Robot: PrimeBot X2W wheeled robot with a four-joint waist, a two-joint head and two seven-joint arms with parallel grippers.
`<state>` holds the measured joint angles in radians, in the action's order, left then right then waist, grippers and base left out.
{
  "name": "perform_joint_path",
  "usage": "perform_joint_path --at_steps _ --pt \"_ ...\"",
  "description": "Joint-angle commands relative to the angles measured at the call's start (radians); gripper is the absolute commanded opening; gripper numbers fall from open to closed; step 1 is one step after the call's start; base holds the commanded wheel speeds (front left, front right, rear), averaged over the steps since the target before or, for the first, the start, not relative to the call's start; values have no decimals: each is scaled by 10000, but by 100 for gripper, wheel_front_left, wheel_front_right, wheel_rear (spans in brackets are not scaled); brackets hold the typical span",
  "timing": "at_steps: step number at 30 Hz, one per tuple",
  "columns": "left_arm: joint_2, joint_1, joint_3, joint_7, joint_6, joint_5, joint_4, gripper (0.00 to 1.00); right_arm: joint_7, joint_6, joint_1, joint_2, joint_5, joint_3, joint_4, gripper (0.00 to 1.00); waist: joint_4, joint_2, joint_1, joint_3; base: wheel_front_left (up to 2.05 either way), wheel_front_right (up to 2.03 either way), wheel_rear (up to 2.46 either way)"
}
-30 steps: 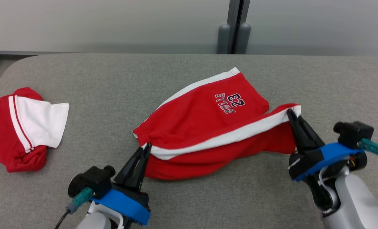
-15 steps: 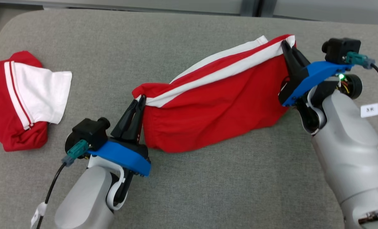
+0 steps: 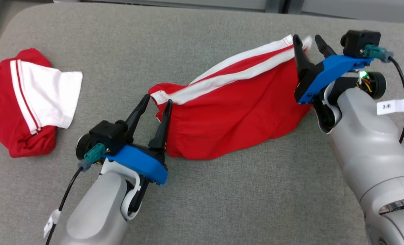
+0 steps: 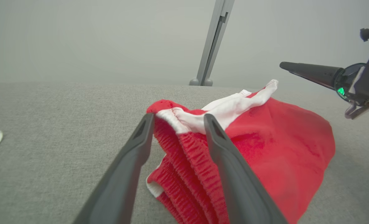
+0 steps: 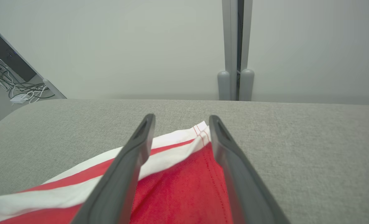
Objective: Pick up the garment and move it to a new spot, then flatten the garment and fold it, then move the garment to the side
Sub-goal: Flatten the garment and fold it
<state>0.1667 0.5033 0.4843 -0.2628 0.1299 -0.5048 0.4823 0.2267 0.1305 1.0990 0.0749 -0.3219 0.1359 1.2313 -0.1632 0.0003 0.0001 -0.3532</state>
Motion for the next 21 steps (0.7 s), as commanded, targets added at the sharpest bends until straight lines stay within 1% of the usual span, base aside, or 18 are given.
perform_joint_path --at_steps 1,5,9,14,16,19,21 --pt "45 -125 -97 -29 12 171 10 100 88 5 -93 0 -36 49 73 100 40 -3 -1 131 0 0 0" --pt "32 -747 -500 -28 12 626 -179 100 213 5 -681 73 -63 321 250 100 61 -3 -1 568 0 0 0" --pt "63 -1657 -1186 -28 12 1193 -670 100 260 5 -1206 334 14 704 326 100 50 -3 -1 928 0 0 0" --pt "-89 -2995 -2690 -28 -207 2167 -1833 100 246 5 -1673 742 -158 768 447 100 -80 -3 -1 1065 0 0 0" --pt "-271 -3455 -3320 -29 -252 2504 -2333 100 155 5 -1733 881 -167 779 485 100 -144 -3 -1 1017 0 0 0" --pt "-539 -4024 -4098 -29 -207 2921 -2930 100 83 5 -1762 1067 -187 737 535 100 -260 -3 -1 894 0 0 0" --pt "-699 -4303 -4451 -29 -153 3172 -3163 100 6 5 -1756 1169 -136 708 554 100 -368 -3 -1 798 0 0 0"
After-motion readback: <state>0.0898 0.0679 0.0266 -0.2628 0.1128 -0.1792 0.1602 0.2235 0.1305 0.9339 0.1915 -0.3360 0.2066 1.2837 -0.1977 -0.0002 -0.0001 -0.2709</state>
